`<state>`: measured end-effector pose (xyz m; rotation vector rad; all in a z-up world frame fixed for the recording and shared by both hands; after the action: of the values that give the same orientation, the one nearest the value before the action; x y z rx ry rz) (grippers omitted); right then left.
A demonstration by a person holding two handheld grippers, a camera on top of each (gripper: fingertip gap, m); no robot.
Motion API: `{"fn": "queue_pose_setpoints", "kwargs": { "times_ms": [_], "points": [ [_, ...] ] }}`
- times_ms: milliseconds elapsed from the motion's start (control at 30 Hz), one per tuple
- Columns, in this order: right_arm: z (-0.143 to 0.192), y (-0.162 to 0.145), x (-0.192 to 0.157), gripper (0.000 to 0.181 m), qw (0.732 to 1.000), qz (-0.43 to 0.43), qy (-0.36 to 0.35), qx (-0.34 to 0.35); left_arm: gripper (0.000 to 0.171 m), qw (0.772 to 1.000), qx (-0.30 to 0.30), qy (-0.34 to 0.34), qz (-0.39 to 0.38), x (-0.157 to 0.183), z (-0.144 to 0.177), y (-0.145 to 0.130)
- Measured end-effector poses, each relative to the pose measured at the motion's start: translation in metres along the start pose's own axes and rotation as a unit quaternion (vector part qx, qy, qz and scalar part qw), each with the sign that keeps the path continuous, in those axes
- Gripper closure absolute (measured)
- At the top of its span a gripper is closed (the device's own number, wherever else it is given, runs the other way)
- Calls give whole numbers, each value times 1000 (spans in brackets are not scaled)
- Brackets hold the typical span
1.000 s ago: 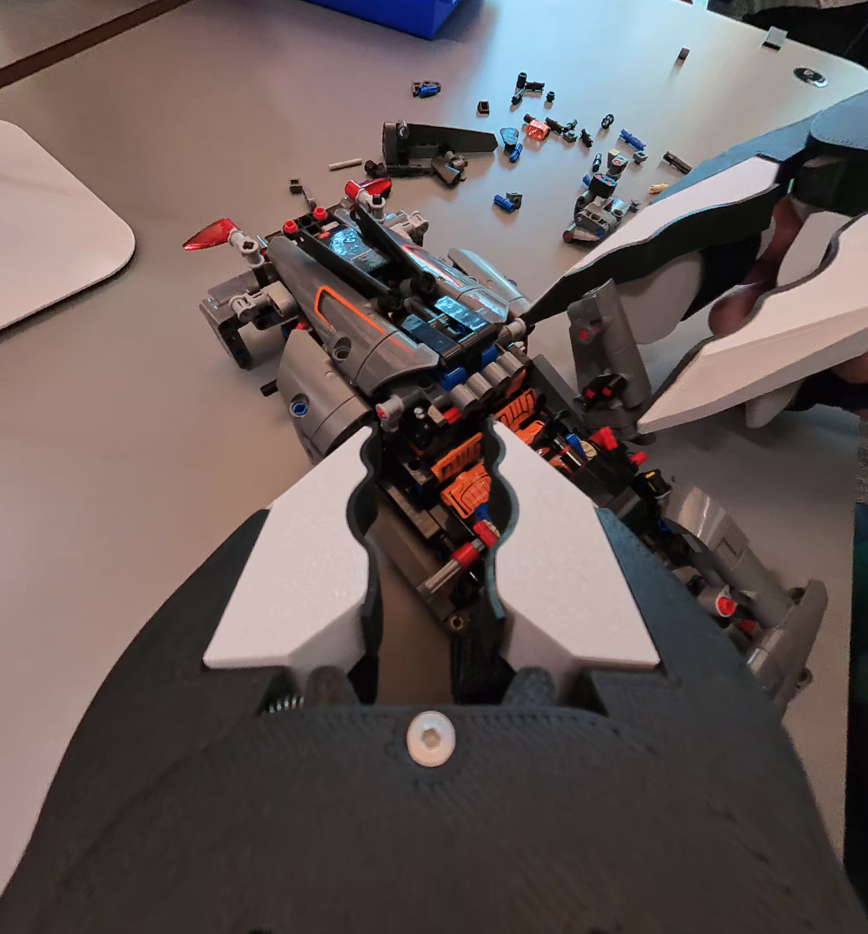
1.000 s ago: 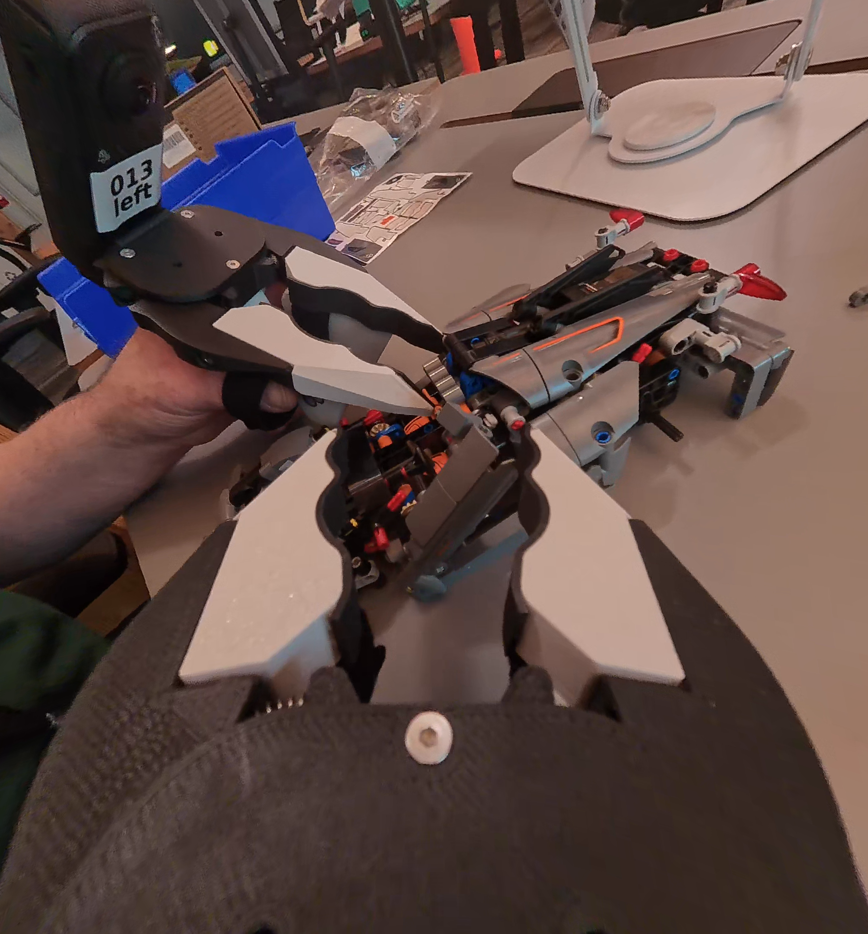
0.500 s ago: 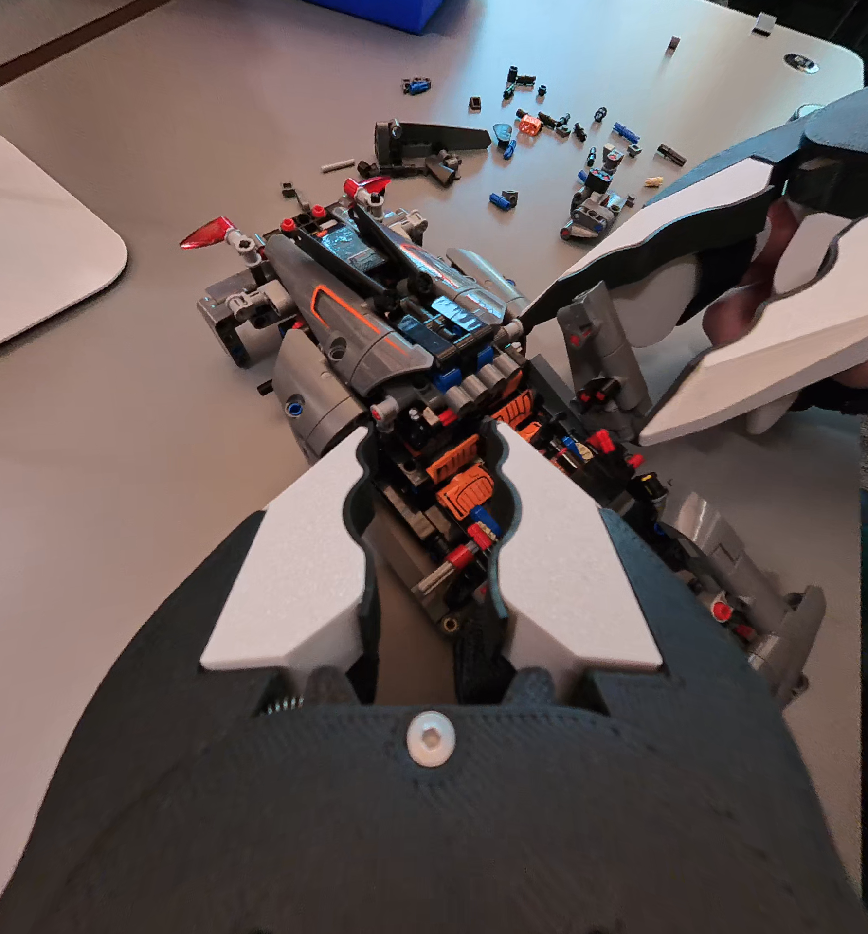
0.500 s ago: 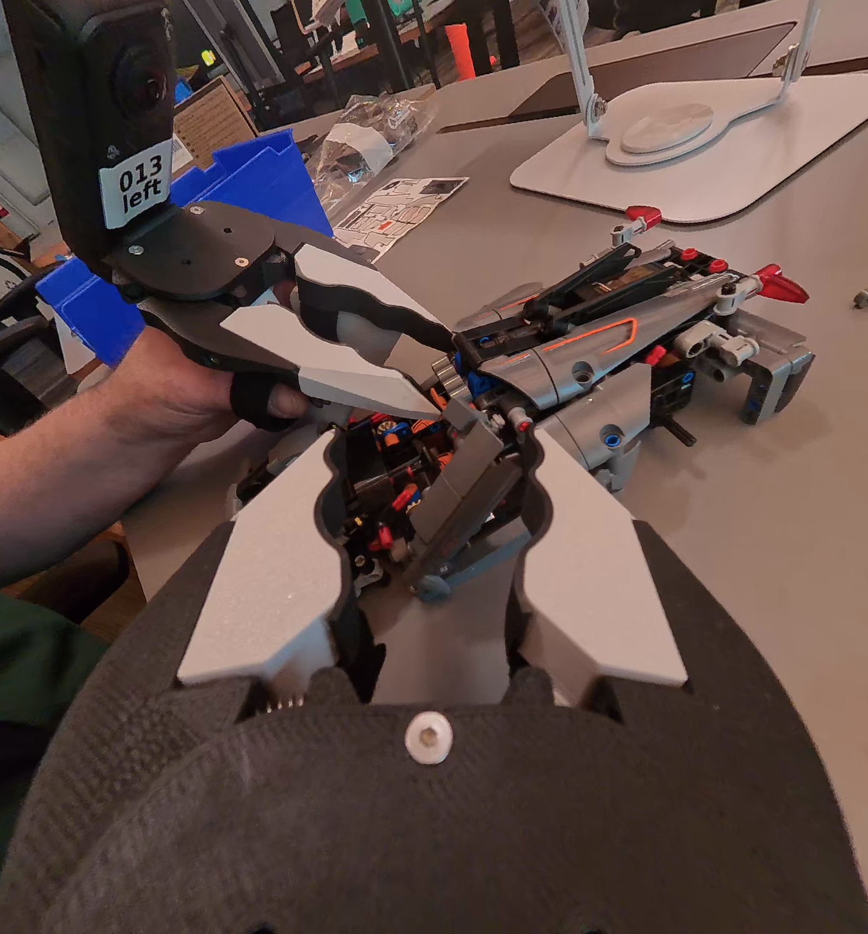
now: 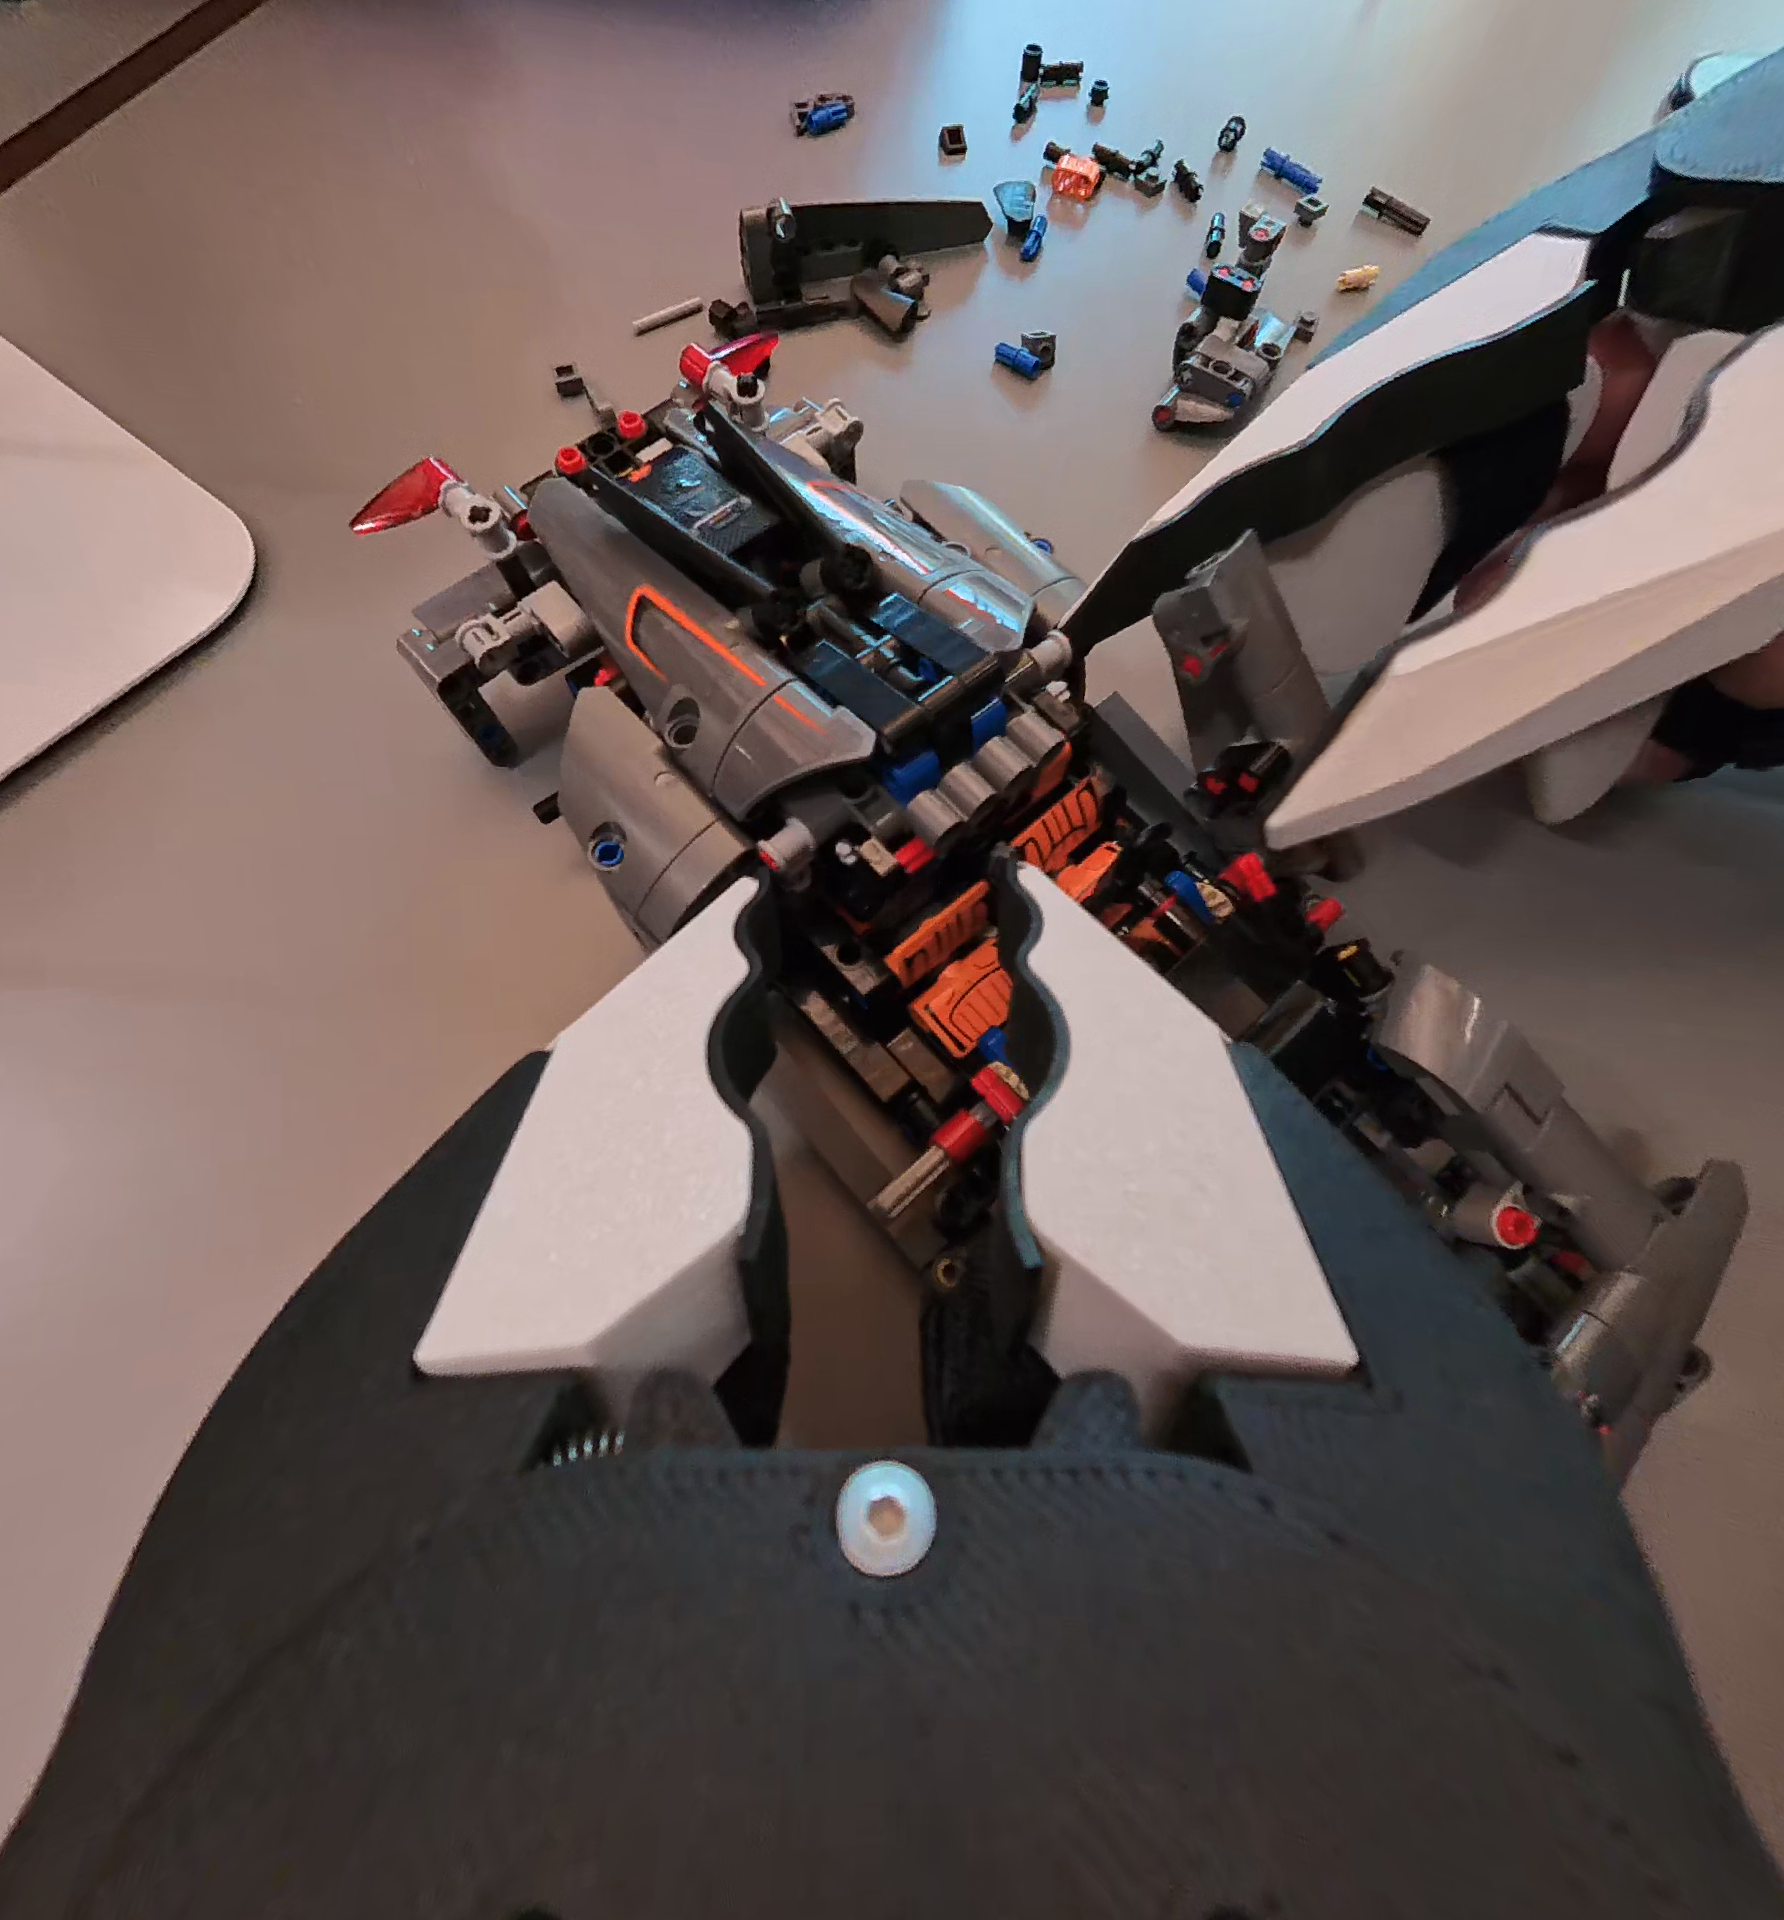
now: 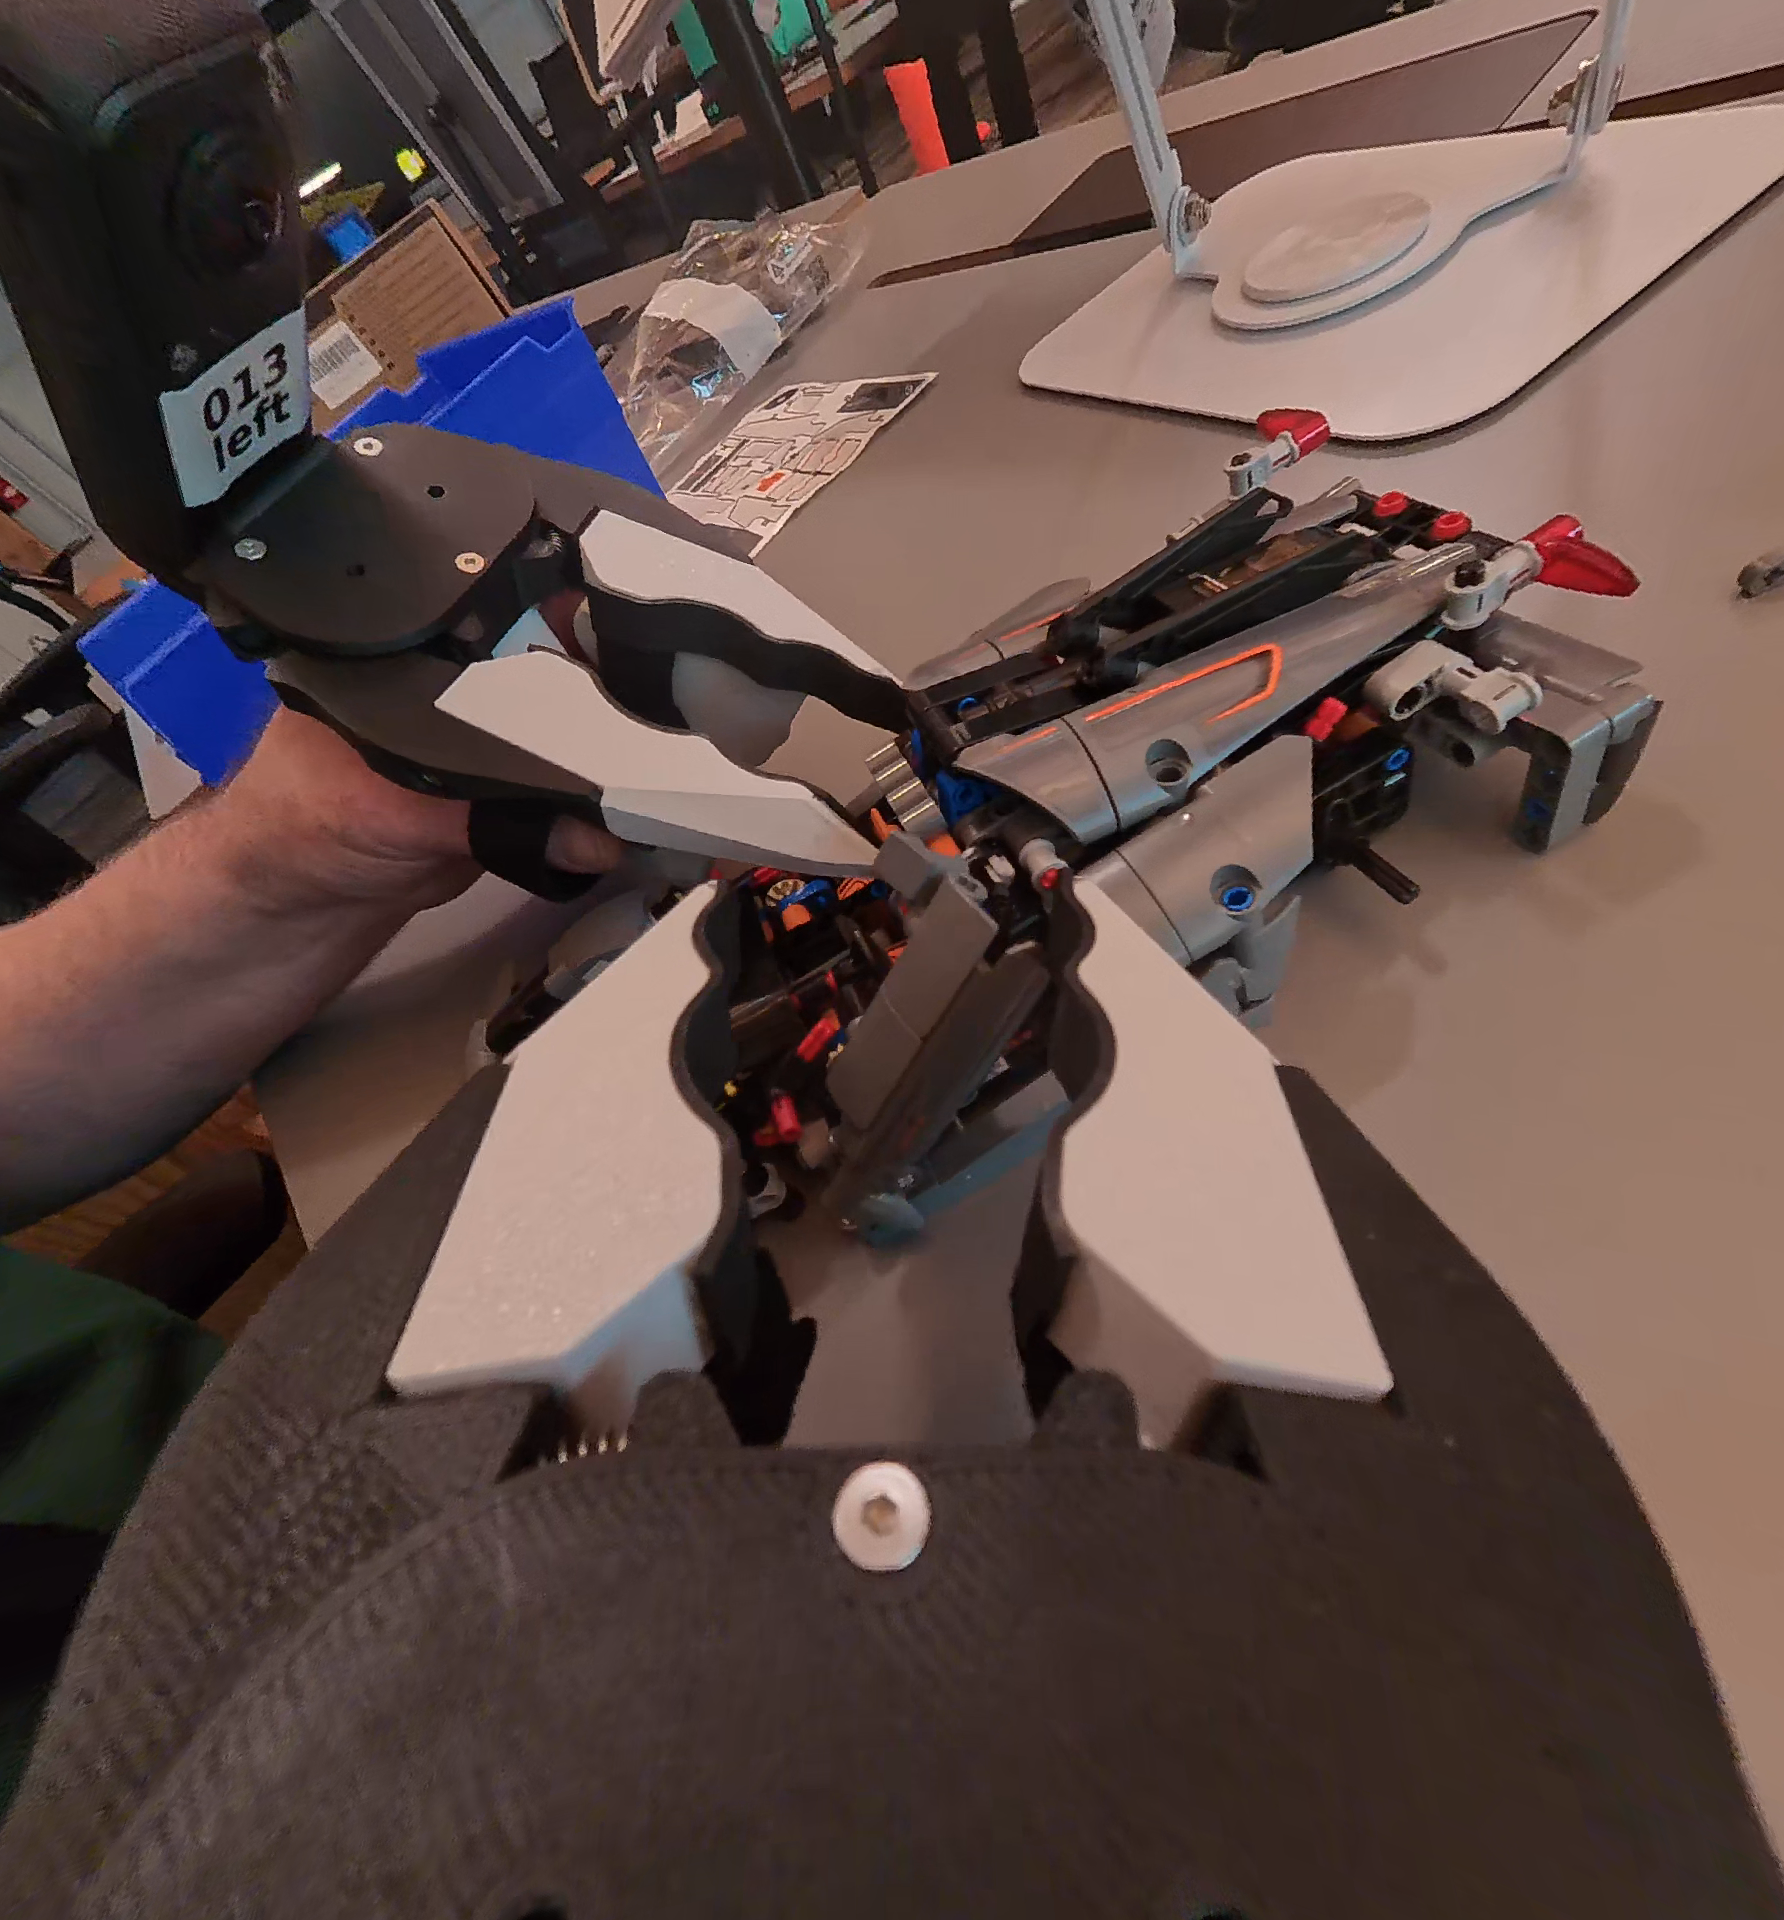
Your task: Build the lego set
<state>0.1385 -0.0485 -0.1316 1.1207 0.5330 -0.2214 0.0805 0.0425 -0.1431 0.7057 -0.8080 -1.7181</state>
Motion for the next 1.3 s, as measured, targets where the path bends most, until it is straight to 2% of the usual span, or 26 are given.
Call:
{"fn": "queue_pose_setpoints", "kwargs": {
  "times_ms": [300, 400, 533, 900, 1300],
  "points": [
    [-1, 1, 3, 129, 1000, -16, -9, 7, 132, 1000, -8, 0, -11, 0, -1, 1],
    [1, 1, 2, 124, 1000, -7, -6, 11, 133, 1000, 0, -1, -2, -1, -2, 1],
    [5, 0, 4, 124, 1000, -23, 5, 8, 143, 1000, 3, 7, -5, -4, -2, 1],
    [5, 1, 4, 125, 1000, -18, 8, 11, 140, 1000, 0, 3, -6, -3, -5, 3],
    [2, 0, 3, 130, 1000, -5, -12, 6, 146, 999, -13, 37, -28, -3, -6, 2]
  ]
}}
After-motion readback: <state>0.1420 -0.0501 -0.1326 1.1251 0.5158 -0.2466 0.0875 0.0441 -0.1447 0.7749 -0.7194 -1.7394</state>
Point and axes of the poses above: each gripper's, where its closed fingertips meet, z back along the fingers, y out of its top, x = y × z across the jaws, the point moved 5 cm from there along z, back along the fingers, and after that the axes turned 7 degrees about -z, right-handed, at the moved point
